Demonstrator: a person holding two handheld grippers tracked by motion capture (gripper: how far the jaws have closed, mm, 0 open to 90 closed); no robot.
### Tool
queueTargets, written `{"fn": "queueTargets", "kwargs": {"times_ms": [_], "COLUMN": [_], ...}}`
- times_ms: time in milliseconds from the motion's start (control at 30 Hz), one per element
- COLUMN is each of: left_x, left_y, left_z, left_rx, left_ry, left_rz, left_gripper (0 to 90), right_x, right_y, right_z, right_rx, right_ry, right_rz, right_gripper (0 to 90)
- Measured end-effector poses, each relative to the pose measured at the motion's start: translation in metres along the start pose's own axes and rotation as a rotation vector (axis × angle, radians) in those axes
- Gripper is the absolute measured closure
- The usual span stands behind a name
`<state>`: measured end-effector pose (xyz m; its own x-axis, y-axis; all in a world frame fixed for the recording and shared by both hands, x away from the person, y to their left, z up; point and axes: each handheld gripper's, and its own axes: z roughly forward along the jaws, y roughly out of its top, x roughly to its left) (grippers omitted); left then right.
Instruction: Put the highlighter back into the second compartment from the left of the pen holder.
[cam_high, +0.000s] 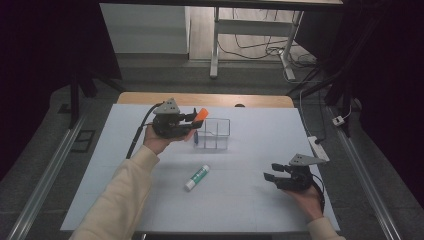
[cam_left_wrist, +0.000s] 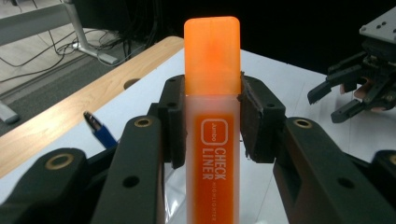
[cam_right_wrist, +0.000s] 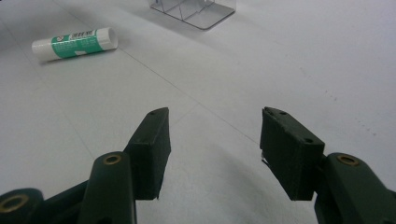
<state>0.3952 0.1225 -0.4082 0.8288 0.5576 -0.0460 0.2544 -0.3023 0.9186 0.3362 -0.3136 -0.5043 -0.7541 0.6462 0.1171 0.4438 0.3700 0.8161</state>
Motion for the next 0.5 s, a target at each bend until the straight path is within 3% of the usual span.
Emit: {"fn": "queueTargets", "kwargs": {"times_ms": [500], "left_x": [0.001], "left_y": [0.012], "left_z": [0.014], "left_rx": [-0.025], "left_ry": [-0.007], "left_rz": [-0.014], "left_gripper": [64.0], "right_x": [0.000], "right_y": [0.000], "right_z": [0.000], "right_rx": [-0.001], "right_ry": [0.000], "right_rz": [0.001], "right_gripper": [42.5]}}
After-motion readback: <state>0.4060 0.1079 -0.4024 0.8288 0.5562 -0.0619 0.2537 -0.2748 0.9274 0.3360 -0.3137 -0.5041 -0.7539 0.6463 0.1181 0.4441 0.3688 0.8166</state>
